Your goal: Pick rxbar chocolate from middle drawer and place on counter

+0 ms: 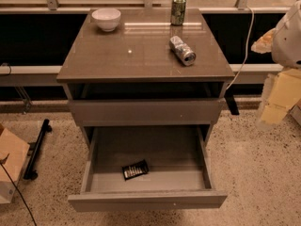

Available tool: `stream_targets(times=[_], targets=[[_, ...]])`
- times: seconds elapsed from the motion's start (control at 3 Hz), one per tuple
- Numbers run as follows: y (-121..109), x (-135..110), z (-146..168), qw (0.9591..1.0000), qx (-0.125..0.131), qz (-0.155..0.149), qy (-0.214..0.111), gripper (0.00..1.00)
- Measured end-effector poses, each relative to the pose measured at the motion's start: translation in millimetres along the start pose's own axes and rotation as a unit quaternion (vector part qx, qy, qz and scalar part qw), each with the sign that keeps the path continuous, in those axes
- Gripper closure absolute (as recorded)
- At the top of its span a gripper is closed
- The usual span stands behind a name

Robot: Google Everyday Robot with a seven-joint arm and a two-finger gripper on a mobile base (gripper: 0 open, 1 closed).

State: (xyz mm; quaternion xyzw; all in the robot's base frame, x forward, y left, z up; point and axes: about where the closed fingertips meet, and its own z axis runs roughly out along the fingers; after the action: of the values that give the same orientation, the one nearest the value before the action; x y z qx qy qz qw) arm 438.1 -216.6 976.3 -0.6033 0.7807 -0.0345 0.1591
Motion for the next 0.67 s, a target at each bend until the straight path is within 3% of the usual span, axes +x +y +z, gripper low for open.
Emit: stream_targets(times=[0.67], targets=[[0.7, -3.7, 3.5, 0.9998, 0.007, -0.002, -0.017, 0.00]])
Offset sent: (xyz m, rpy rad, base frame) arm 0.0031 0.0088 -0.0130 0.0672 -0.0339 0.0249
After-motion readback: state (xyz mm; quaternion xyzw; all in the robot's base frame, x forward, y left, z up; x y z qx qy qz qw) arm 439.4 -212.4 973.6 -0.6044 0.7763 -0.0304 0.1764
